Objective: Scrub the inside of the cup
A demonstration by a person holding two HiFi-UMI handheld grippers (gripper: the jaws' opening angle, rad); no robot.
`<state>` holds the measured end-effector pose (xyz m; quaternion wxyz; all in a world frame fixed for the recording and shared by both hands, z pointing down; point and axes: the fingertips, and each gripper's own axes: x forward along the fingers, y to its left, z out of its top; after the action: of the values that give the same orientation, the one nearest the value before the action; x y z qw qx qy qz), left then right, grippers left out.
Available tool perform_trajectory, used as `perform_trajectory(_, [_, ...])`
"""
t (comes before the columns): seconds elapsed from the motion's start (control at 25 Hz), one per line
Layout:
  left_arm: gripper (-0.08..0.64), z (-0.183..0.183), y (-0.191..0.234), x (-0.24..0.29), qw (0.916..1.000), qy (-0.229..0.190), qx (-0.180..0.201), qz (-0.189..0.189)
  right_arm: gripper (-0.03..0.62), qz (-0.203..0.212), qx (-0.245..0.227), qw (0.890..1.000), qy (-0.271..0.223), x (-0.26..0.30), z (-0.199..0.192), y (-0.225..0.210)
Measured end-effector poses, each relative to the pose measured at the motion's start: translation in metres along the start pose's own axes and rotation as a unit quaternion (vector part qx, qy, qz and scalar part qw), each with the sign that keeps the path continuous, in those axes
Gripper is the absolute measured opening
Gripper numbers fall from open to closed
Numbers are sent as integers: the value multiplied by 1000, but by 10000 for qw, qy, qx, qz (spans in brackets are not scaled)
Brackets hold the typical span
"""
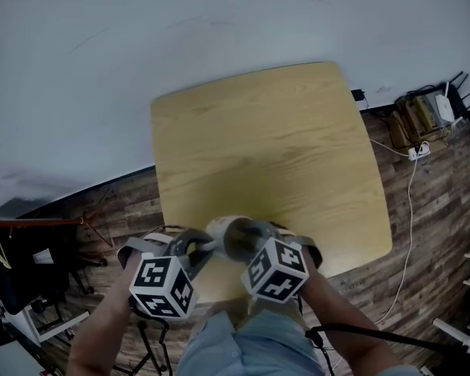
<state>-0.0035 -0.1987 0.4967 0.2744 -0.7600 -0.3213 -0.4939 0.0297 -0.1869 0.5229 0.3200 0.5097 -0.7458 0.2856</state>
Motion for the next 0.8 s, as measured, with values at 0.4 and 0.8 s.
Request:
perform_trajectory(0.4, [71, 3, 4, -1, 9998, 102, -20, 187, 55, 1391, 559, 9885, 178, -1, -5, 23])
perform_trajectory(0.8, [69, 3, 4, 1, 9997, 213, 69, 88, 55, 1683, 1530, 9672, -1128, -12, 28, 7])
